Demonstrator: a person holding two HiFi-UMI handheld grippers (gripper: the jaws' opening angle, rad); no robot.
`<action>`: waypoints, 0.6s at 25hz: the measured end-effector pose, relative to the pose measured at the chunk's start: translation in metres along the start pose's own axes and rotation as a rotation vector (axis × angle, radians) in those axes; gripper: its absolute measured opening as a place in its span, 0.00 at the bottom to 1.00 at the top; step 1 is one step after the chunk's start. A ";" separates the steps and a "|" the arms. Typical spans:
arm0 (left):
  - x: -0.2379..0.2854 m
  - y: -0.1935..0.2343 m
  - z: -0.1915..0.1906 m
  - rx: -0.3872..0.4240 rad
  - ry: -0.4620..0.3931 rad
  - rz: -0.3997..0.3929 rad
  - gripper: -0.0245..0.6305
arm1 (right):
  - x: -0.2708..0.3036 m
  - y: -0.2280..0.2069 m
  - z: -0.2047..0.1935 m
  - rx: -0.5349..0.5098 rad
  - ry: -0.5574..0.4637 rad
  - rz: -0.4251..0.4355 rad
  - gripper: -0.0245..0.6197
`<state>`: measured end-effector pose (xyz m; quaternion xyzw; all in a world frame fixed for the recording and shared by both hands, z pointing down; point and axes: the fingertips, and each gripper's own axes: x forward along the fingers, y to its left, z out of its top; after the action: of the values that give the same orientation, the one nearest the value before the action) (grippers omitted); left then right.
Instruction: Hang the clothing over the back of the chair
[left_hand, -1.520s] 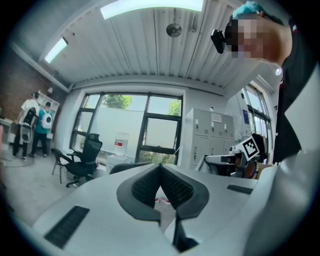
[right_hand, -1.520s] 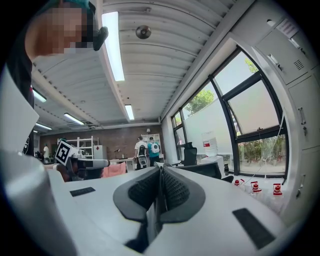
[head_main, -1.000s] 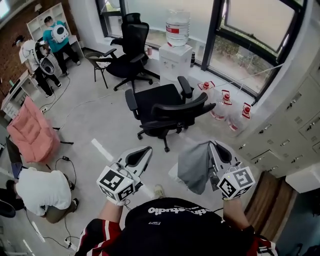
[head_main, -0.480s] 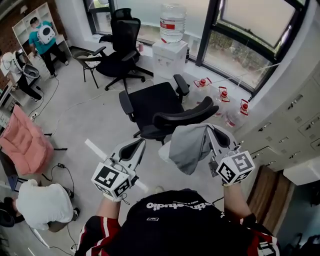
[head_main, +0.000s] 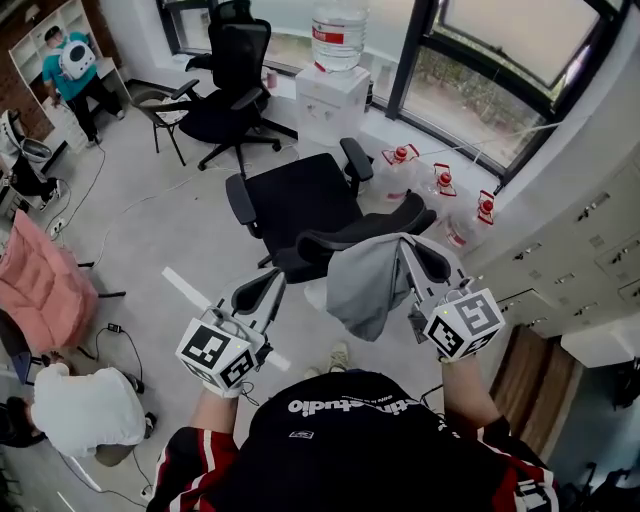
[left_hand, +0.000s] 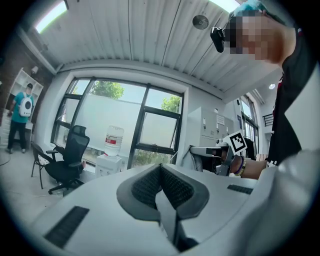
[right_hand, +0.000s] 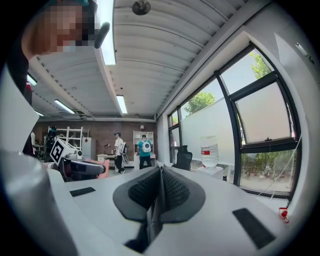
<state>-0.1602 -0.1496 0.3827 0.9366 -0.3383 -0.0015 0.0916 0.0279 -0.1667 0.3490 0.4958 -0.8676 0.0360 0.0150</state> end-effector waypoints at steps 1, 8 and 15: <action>0.007 0.003 0.001 -0.001 0.002 0.006 0.07 | 0.004 -0.006 0.000 0.004 0.001 0.005 0.07; 0.048 0.015 0.017 0.007 0.001 0.032 0.07 | 0.031 -0.039 0.002 0.034 -0.002 0.055 0.07; 0.097 0.015 0.026 -0.024 -0.011 0.019 0.07 | 0.055 -0.069 0.002 0.023 0.004 0.141 0.07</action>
<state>-0.0963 -0.2265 0.3654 0.9322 -0.3475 -0.0097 0.1009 0.0594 -0.2485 0.3534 0.4334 -0.8999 0.0478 0.0084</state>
